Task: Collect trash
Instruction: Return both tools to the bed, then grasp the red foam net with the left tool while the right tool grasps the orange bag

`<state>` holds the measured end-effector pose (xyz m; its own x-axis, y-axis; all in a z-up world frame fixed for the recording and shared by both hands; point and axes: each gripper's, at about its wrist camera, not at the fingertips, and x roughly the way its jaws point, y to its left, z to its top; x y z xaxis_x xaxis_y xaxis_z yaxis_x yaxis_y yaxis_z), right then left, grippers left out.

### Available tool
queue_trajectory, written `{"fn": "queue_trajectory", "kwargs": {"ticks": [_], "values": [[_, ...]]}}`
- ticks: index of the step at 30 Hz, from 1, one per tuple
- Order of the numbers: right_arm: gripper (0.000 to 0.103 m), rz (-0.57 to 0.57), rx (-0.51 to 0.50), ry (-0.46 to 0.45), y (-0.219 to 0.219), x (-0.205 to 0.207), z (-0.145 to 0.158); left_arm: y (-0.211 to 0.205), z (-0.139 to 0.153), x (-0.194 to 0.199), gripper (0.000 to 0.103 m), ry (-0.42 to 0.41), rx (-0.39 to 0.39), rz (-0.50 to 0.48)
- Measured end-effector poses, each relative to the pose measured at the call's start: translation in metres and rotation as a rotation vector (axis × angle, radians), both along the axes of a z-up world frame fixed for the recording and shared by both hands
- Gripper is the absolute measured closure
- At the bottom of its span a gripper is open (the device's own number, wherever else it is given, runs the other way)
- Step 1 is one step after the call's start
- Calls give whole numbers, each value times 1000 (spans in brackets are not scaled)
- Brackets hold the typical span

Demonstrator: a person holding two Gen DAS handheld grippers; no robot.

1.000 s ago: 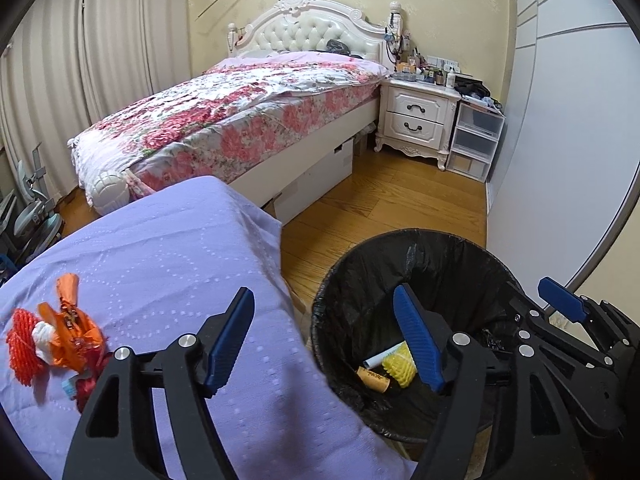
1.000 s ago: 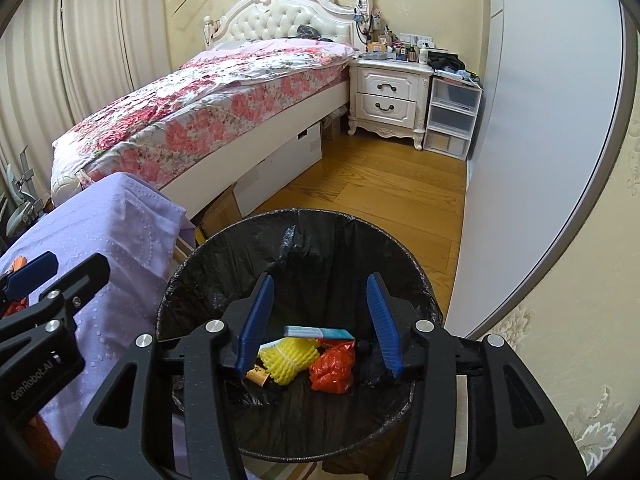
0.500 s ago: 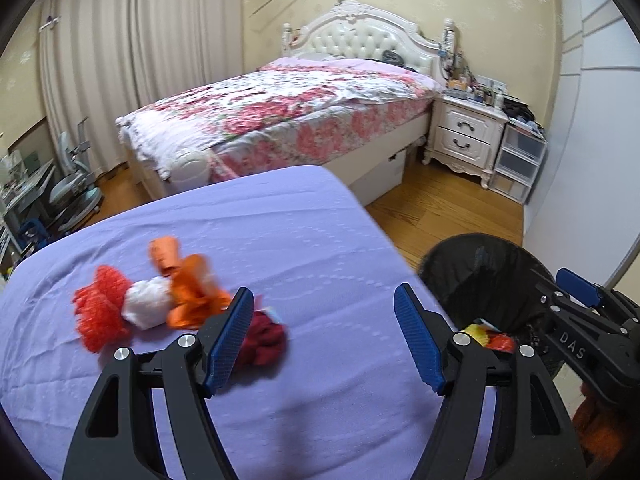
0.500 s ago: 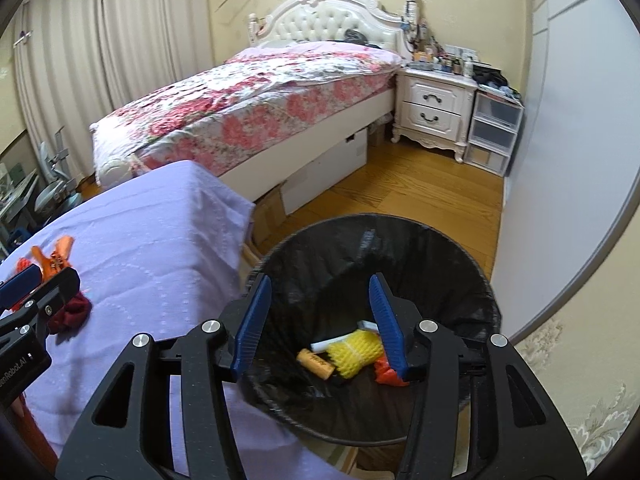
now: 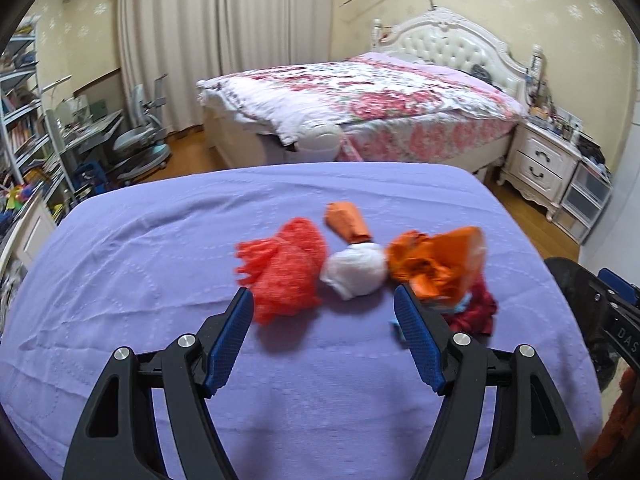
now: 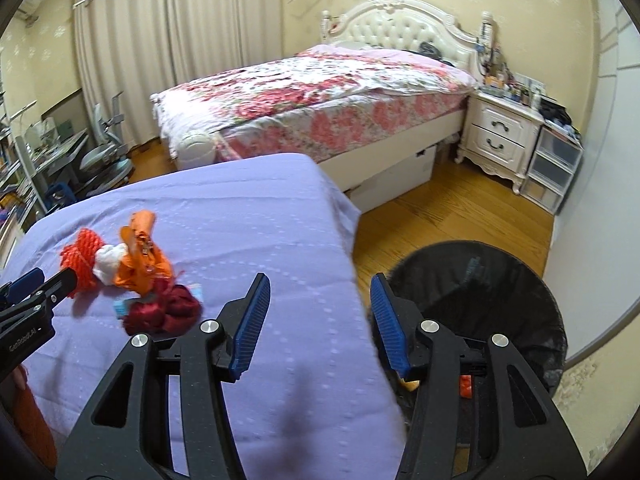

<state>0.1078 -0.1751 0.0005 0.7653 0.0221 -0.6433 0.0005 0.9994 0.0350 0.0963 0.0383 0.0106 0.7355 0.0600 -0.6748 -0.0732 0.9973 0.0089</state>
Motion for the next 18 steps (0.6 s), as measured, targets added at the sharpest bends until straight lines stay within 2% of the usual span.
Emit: {"fn": "queue_trajectory", "kwargs": {"ticks": [7, 9, 18], "values": [[51, 79, -9, -8, 38, 9, 11, 29, -5, 9, 31, 11, -1, 33], [45, 93, -14, -14, 46, 11, 14, 34, -9, 13, 31, 22, -4, 28], [45, 135, -25, -3, 73, 26, 15, 45, -24, 36, 31, 64, -39, -18]]}}
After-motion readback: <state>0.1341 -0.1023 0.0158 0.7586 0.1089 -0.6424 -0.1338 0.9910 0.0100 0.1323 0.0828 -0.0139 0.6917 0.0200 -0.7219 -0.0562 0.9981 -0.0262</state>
